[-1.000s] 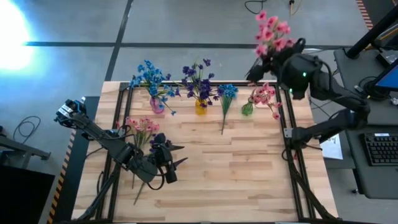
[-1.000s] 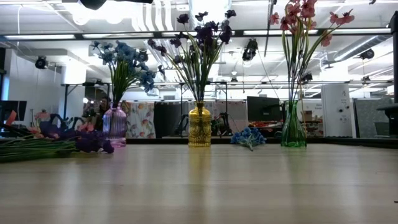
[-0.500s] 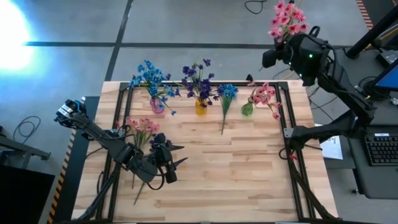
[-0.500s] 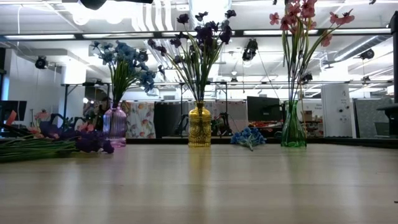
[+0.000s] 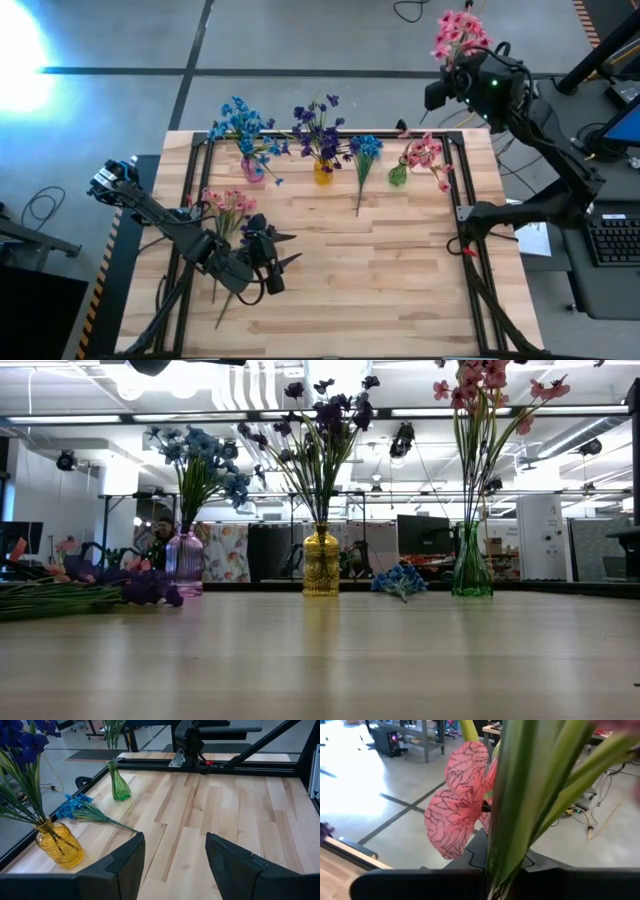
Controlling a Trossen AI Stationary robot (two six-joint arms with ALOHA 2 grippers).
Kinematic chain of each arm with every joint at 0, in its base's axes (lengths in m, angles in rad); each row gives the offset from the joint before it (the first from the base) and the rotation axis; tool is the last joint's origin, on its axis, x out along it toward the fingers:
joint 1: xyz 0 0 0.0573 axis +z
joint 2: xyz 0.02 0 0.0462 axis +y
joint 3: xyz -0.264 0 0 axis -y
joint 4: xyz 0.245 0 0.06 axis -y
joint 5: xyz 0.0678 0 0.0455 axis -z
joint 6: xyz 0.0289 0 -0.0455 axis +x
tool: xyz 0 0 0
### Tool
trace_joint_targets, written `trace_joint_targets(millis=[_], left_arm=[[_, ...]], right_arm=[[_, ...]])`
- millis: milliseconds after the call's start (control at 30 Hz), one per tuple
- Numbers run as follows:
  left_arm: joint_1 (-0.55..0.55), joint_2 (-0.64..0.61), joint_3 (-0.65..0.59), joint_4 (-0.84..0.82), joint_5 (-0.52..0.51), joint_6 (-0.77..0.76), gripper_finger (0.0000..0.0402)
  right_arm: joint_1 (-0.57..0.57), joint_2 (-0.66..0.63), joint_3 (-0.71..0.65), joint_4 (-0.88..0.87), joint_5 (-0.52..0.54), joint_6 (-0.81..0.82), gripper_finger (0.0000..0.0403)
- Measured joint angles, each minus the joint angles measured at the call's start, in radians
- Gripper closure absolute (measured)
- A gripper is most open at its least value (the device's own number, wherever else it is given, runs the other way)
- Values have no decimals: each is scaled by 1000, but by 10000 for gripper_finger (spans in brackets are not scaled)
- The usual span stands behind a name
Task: Sort flowers into vase by color
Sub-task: Put the right pink flowers into the green vase
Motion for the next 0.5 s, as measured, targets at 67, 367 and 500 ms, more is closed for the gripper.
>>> trace_joint_targets(millis=[67, 367, 500], left_arm=[[0, 0, 0, 0, 0, 0, 208], [0, 0, 0, 0, 2, 0, 208], [0, 0, 0, 0, 3, -2, 208]], right_arm=[[-12, -12, -28, 0, -9, -2, 385], [-49, -101, -213, 91, -74, 21, 385], [-49, -145, -318, 190, -100, 27, 385]])
